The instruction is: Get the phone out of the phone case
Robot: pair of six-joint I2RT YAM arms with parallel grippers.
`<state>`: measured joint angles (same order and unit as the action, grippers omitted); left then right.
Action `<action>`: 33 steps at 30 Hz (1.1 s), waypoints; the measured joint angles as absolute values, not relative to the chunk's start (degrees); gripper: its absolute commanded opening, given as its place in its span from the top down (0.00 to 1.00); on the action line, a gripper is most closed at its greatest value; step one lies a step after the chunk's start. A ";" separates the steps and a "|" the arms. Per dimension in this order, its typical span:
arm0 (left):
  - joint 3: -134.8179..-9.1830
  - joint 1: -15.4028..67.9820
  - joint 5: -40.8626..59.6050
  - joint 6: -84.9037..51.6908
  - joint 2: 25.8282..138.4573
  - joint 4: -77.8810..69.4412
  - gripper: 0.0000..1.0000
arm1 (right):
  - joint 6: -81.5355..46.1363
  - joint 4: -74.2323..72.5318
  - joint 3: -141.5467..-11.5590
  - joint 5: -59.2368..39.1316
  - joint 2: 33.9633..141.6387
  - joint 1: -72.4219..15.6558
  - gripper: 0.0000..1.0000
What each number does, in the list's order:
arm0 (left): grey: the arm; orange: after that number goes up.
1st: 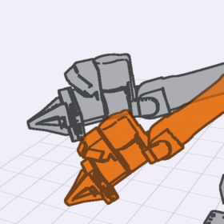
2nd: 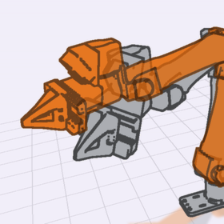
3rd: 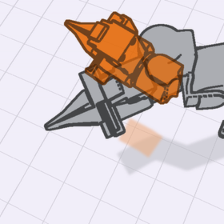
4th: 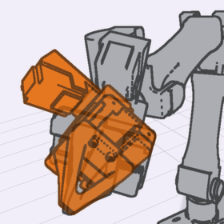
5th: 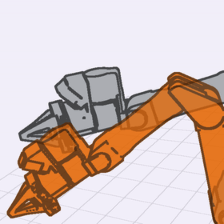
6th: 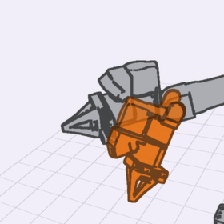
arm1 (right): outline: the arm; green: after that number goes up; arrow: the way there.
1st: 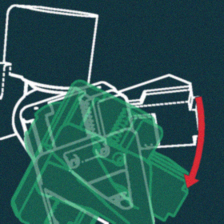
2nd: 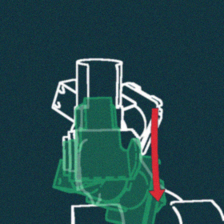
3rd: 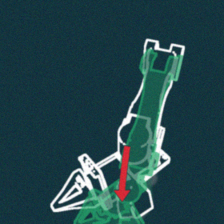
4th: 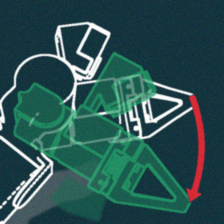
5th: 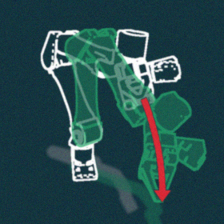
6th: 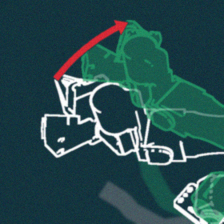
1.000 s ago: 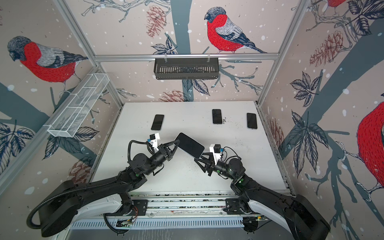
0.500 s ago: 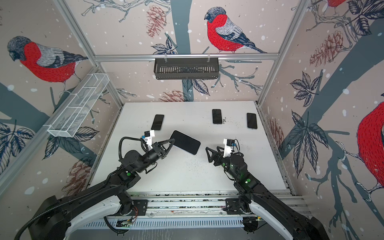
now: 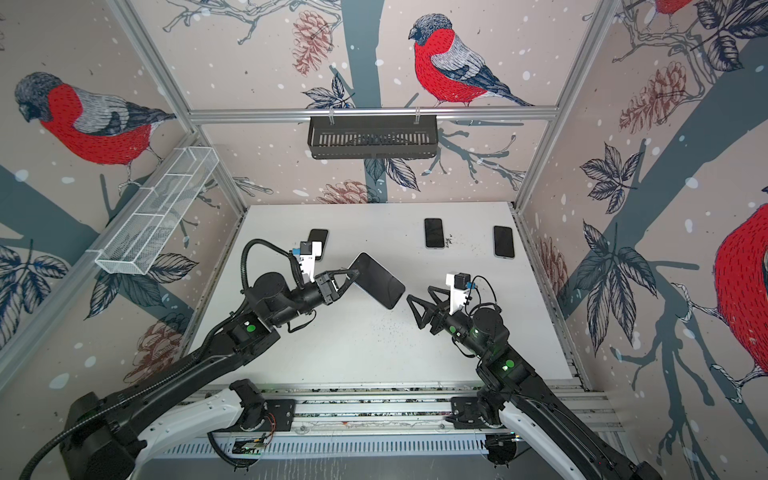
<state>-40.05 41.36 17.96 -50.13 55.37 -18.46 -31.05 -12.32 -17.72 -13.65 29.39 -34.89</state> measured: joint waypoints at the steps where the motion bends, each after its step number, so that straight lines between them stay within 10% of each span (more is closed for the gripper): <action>1: -41.65 41.36 18.13 -47.62 55.66 -15.99 1.00 | -30.28 -11.77 -18.20 -14.61 29.63 -35.03 0.10; 33: -47.59 41.08 28.08 -29.61 54.19 -1.06 1.00 | -28.34 -12.56 -17.74 -18.35 35.48 -36.97 0.20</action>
<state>-47.59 41.08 28.08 -29.61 54.19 -1.06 -28.34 -12.56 -17.74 -18.35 35.48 -36.97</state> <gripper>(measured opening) 0.120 0.813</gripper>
